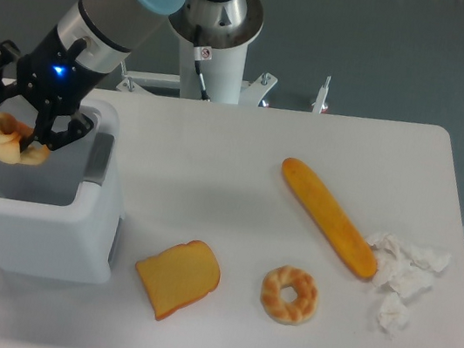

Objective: Place the round bread in the trash can

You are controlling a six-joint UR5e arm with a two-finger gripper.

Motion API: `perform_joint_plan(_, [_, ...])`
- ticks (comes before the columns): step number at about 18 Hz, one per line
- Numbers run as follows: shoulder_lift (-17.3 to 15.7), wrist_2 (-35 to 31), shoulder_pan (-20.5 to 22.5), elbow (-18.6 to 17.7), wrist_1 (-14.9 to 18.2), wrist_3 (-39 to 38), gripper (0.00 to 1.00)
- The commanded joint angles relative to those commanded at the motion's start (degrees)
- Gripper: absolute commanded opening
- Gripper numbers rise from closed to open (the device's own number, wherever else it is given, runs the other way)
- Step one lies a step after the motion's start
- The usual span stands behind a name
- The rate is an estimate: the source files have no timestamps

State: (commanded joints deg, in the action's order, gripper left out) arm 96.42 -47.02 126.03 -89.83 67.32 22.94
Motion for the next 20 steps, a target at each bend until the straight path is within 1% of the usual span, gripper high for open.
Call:
perform_joint_plan(6, [-0.79,-0.44,1.49,0.53,0.09,0.00,0.65])
perform_joint_plan(8, [-0.79,-0.44,1.32,0.27,-0.09,-0.09,0.66])
perform_joint_plan(9, [-0.70,-0.53,1.32,0.26,-0.26,0.00,0.72])
perform_joint_plan(11, [-0.70,-0.53,1.23,0.53,-0.26,0.09,0.87])
perform_joint_plan(13, [-0.79,-0.53,1.32,0.35,-0.26,0.18,0.87])
perform_joint_plan(16, [-0.79,-0.53,1.32,0.26,-0.26,0.18,0.91])
perform_joint_plan(20, [-0.79,-0.53,1.32,0.26,-0.26,0.18,0.91])
